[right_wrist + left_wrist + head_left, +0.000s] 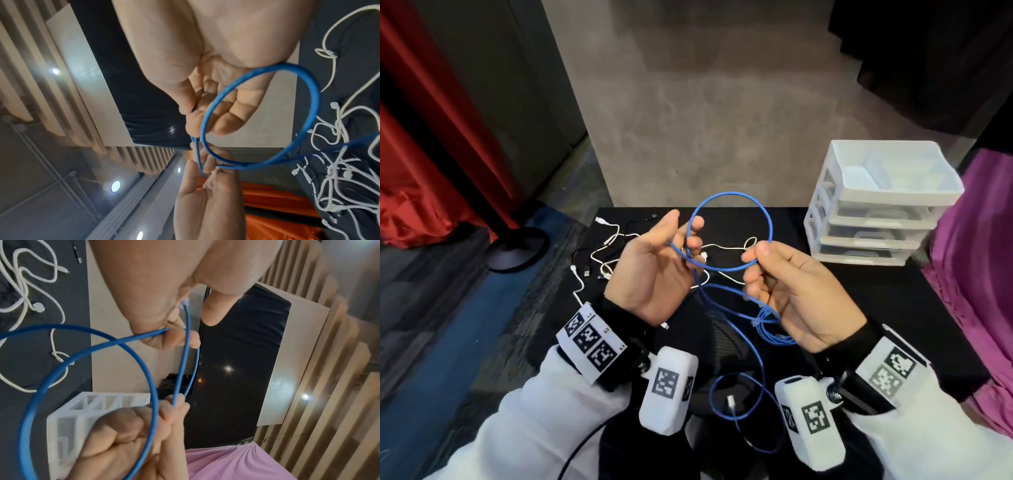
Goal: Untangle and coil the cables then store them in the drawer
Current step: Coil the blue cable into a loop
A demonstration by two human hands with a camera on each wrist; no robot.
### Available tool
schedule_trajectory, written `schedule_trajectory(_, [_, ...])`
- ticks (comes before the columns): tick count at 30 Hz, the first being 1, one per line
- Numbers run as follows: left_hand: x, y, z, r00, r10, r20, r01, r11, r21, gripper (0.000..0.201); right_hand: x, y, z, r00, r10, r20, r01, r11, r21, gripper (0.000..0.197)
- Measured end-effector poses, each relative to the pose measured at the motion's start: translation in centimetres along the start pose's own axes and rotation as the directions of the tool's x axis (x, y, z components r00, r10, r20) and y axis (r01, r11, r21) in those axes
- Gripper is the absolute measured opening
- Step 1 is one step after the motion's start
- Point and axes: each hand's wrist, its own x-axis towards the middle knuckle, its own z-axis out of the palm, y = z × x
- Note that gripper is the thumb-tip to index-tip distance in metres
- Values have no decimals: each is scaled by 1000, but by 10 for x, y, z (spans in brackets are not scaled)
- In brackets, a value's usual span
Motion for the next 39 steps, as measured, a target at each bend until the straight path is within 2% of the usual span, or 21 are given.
schedule_trajectory(2, [0, 0, 0, 999, 33, 5, -33, 999, -8, 10, -1, 4, 2, 1000, 13, 27, -12, 998, -54, 21])
schedule_trajectory(4, [1, -2, 2, 997, 77, -2, -76, 996, 53, 17, 0, 9, -1, 1000, 9, 30, -4, 983, -181, 19])
schedule_trajectory(6, [2, -6, 3, 985, 166, -40, -153, 963, 222, 20, 1, 9, -7, 996, -87, 19, 87, 914, -396, 13])
schedule_trajectory(8, [2, -12, 3, 963, 262, -59, -204, 854, 478, 21, 2, 4, -11, 974, -225, 28, 207, 828, -521, 14])
schedule_trajectory(10, [1, -19, 3, 950, 311, -35, -218, 740, 636, 24, 2, -4, -11, 947, -317, 62, 299, 789, -536, 16])
schedule_trajectory(11, [0, -22, 4, 946, 320, -43, -213, 719, 661, 25, 1, -8, -10, 936, -341, 91, 334, 774, -538, 15])
schedule_trajectory(14, [-4, -28, 7, 925, 368, -96, -215, 713, 668, 40, 0, -15, -6, 925, -359, 129, 367, 749, -551, 11])
schedule_trajectory(16, [-2, -28, 7, 921, 383, -67, -252, 719, 648, 52, 1, -15, -5, 922, -376, 94, 361, 744, -562, 10])
schedule_trajectory(18, [-2, -27, 6, 942, 335, -20, -259, 766, 588, 55, 1, -14, -5, 921, -385, 56, 347, 750, -563, 11])
schedule_trajectory(19, [-2, -26, 5, 950, 313, 8, -263, 786, 560, 49, 1, -13, -5, 923, -381, 47, 341, 757, -557, 11])
schedule_trajectory(22, [-3, -24, 0, 949, 313, 43, -275, 750, 602, 28, -3, -13, -5, 924, -368, 99, 358, 750, -555, 10])
schedule_trajectory(25, [-4, -23, -4, 967, 256, 3, -191, 713, 674, 21, -5, -15, -3, 891, -406, 202, 435, 640, -633, 9])
schedule_trajectory(27, [-5, -20, -2, 980, 196, 11, -148, 701, 698, 14, -2, -17, -4, 870, -443, 218, 467, 594, -655, 10])
schedule_trajectory(29, [-8, -18, -1, 986, 147, 83, -161, 664, 730, 19, 2, -20, -5, 869, -465, 171, 456, 617, -642, 11])
schedule_trajectory(31, [-11, -18, 1, 979, 84, 188, -199, 620, 759, 30, 5, -24, -6, 890, -444, 102, 410, 682, -606, 10])
schedule_trajectory(33, [-13, -16, 4, 970, 13, 243, -199, 614, 764, 33, 6, -27, -6, 904, -415, 102, 389, 701, -597, 10])
schedule_trajectory(36, [-14, -13, 8, 978, -94, 189, -75, 681, 728, 35, 4, -28, -5, 900, -404, 162, 417, 695, -586, 10])
schedule_trajectory(39, [-15, -15, 9, 969, -156, 190, -22, 713, 701, 43, 2, -26, -3, 907, -389, 162, 405, 697, -592, 10])
